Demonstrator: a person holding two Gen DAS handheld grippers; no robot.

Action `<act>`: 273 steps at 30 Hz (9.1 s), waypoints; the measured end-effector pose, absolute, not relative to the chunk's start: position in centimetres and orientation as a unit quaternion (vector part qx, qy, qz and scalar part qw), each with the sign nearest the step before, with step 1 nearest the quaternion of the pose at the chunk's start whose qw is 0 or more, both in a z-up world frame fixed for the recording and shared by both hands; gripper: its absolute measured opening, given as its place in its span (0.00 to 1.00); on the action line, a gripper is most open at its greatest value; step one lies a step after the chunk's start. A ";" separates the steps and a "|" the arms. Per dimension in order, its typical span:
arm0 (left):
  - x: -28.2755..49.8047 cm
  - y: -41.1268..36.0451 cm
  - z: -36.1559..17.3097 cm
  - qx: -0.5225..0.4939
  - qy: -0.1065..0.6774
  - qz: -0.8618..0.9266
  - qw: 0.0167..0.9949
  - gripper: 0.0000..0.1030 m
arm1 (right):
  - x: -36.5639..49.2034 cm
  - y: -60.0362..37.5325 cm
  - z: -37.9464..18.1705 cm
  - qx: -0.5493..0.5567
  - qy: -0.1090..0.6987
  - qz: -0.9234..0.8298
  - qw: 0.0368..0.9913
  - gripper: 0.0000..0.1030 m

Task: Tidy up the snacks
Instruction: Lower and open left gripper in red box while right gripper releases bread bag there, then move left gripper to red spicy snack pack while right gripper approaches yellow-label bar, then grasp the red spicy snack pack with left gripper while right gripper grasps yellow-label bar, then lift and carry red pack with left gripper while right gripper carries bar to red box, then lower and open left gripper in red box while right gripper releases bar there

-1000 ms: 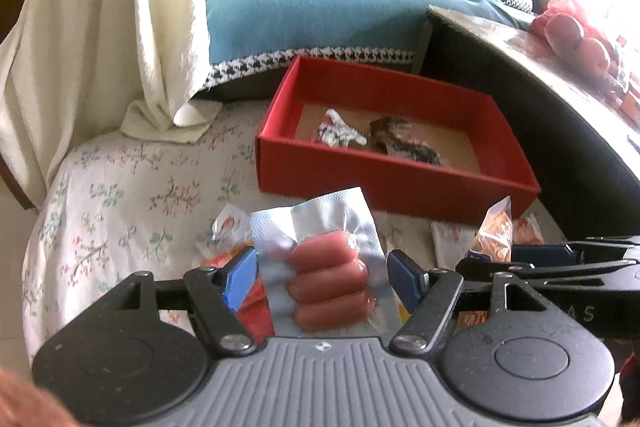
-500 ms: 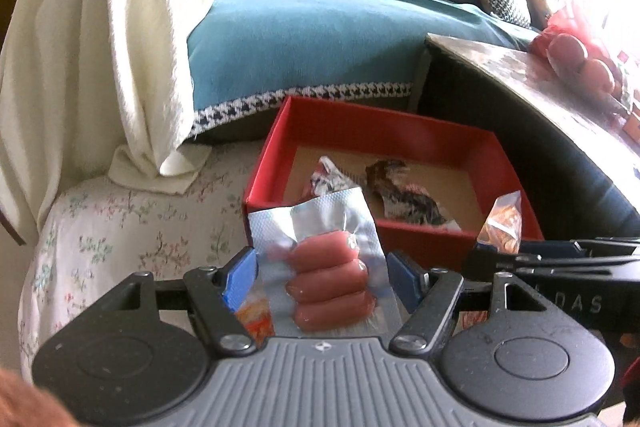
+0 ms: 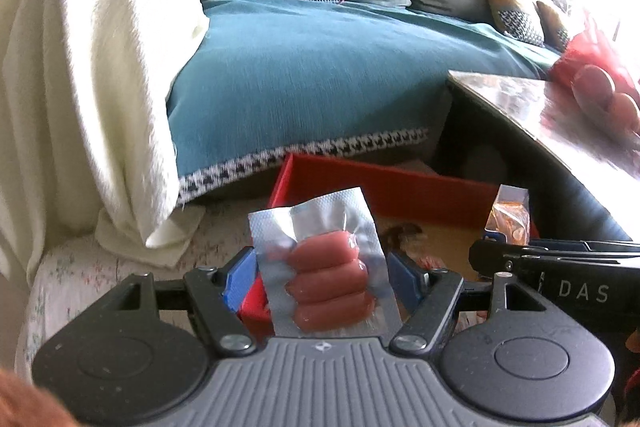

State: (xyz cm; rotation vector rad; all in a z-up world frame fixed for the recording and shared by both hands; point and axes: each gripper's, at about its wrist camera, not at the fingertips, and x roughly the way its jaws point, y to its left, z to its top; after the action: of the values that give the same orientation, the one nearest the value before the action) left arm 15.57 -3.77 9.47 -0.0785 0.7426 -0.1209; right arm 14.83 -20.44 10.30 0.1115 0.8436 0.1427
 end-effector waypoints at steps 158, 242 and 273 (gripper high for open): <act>9.9 -1.6 -0.2 -0.020 0.532 0.032 0.846 0.89 | 7.2 -15.2 1.6 -0.041 0.569 0.115 0.813 0.48; 4.9 -1.8 9.7 -0.035 0.463 -0.067 0.883 0.59 | 4.5 -20.0 11.1 0.067 0.494 0.120 0.858 0.40; 18.1 -5.9 11.8 -0.003 0.425 -0.057 0.903 0.59 | 17.0 -20.9 13.5 0.019 0.462 0.084 0.883 0.40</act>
State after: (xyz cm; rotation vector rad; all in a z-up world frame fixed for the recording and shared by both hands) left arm 18.10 -5.93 11.81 -0.0059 0.8795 -0.1171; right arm 17.00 -20.90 13.48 0.0401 0.9624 0.1755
